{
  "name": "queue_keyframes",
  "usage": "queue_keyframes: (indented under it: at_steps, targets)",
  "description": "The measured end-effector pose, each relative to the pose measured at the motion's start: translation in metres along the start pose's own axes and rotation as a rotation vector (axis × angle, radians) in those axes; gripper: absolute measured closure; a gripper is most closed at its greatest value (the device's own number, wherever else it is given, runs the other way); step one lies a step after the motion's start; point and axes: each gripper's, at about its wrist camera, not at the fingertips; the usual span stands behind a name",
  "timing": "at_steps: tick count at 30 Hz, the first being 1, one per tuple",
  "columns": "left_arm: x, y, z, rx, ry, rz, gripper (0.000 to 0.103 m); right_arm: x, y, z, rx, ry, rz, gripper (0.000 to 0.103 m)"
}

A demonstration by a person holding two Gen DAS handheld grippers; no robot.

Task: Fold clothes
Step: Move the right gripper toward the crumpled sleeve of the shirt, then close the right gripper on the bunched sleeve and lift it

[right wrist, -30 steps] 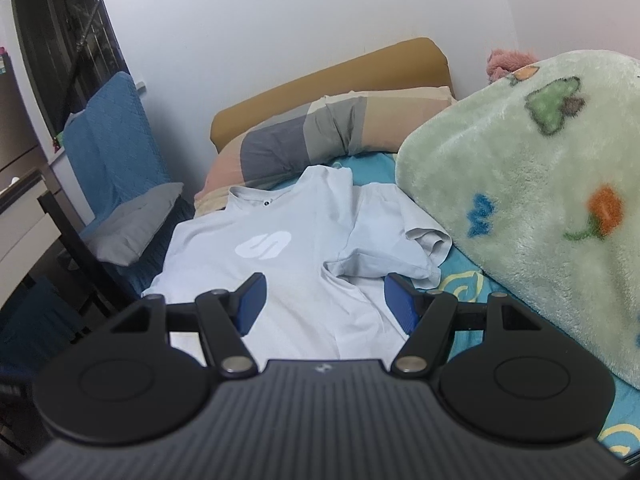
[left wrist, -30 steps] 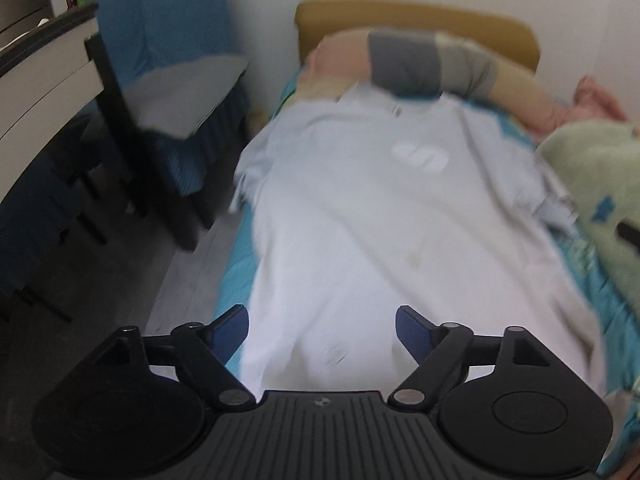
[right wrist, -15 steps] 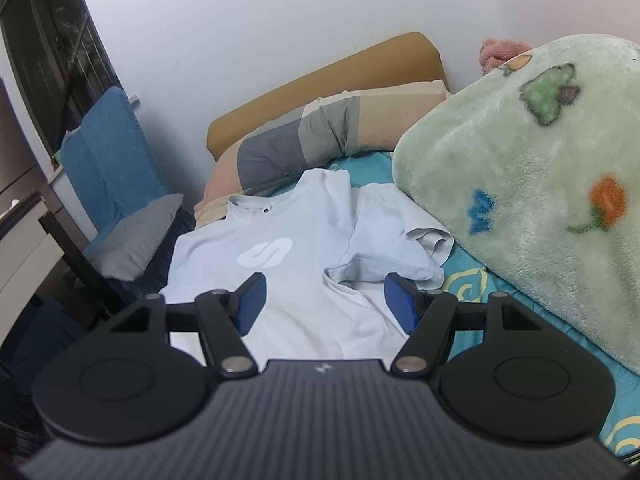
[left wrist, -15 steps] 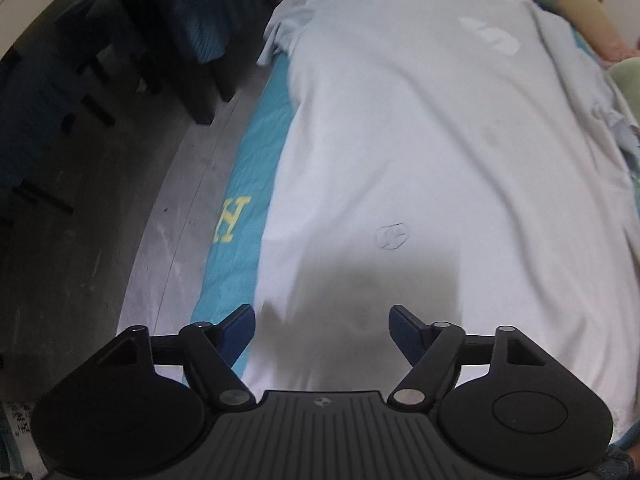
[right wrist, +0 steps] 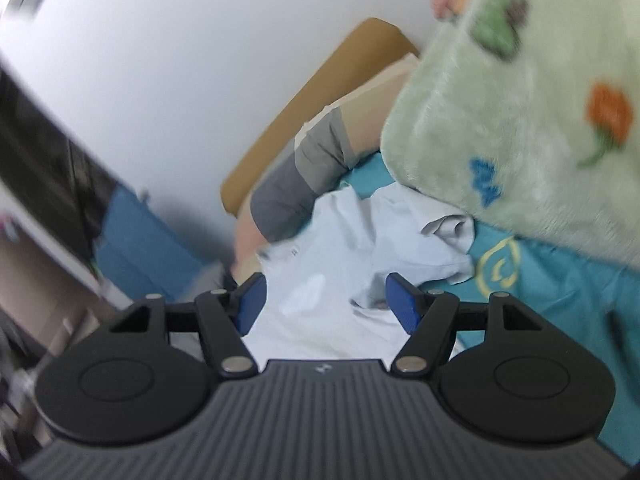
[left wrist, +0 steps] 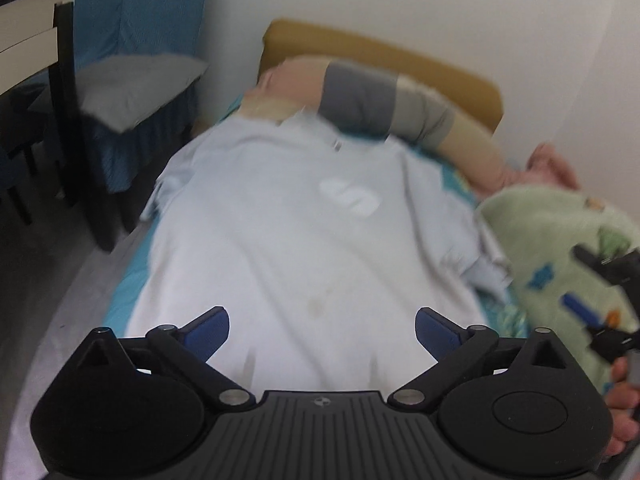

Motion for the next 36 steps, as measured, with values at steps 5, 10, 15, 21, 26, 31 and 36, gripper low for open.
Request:
queue_keyframes:
  at_steps: [5, 10, 15, 21, 26, 31, 36]
  targets:
    - [-0.027, -0.019, 0.013, 0.032, -0.029, -0.019, 0.002, -0.047, 0.005, -0.037, -0.102, -0.053, 0.044, 0.034]
    - [-0.055, -0.022, 0.047, 0.076, -0.012, 0.009, 0.002, -0.093, -0.006, -0.075, -0.302, -0.030, 0.098, 0.034]
    - [-0.067, -0.016, 0.055, 0.112, -0.023, 0.004, 0.002, -0.133, -0.017, -0.076, -0.257, -0.032, 0.089, 0.034]
    - [-0.080, -0.018, 0.053, 0.076, -0.003, -0.004, 0.002, -0.168, -0.010, -0.077, -0.192, -0.037, -0.053, 0.034]
    - [-0.096, -0.022, 0.053, 0.068, 0.016, 0.033, 0.002, -0.203, 0.004, -0.071, -0.093, -0.044, -0.094, 0.034]
    - [-0.109, -0.024, 0.048, 0.023, 0.044, 0.034, 0.002, -0.236, 0.019, -0.054, 0.023, -0.126, -0.096, 0.034]
    - [-0.121, -0.024, 0.043, 0.011, 0.050, 0.053, 0.002, -0.243, 0.031, -0.041, 0.102, -0.062, -0.116, 0.036]
Point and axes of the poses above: each gripper's, at about its wrist camera, not at the fingertips, and x roughly against the way its jaws point, z to its left, y to its top, and after that the axes turned 2 degrees about x, right-handed
